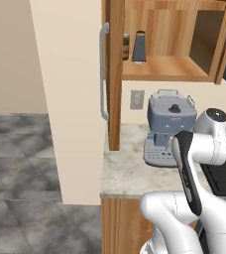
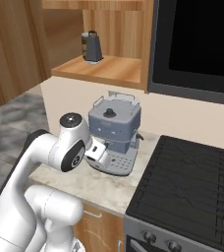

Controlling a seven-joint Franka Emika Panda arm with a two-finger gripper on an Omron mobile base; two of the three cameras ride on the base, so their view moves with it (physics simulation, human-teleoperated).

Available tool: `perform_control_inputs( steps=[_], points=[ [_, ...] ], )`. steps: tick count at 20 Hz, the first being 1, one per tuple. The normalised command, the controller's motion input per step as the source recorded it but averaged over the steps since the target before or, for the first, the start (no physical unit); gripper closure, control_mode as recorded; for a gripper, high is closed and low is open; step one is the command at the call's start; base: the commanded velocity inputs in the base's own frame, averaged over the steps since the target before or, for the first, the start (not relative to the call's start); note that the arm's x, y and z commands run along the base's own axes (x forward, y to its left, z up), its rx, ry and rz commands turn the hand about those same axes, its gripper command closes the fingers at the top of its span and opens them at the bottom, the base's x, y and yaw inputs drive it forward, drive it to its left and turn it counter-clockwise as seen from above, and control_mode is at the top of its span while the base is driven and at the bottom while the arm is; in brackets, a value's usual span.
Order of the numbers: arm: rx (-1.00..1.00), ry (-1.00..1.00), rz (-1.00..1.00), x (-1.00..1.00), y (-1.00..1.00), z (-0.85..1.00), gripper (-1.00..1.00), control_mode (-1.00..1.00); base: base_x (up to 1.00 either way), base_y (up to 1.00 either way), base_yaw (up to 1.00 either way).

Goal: Pick the cheese from the fridge and the cheese grater from the cabinet and place them next to the salad bowl.

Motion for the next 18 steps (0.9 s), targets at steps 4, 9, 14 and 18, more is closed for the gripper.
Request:
perform_control_inputs(
  steps=[4, 9, 14, 18],
  points=[
    [0.00, 0.00, 0.00, 0.00, 0.00, 0.00, -1.00, 1.00, 0.00, 0.01, 0.00],
    [0.00, 0.00, 0.00, 0.00, 0.00, 0.00, -1.00, 1.00, 0.00, 0.00, 0.00],
    [0.00, 0.00, 0.00, 0.00, 0.00, 0.00, -1.00, 1.00, 0.00, 0.00, 0.00],
    [0.00, -0.05, 0.01, -0.07, 0.02, 0.05, -1.00, -1.00, -0.02, 0.00, 0.01]
  ],
)
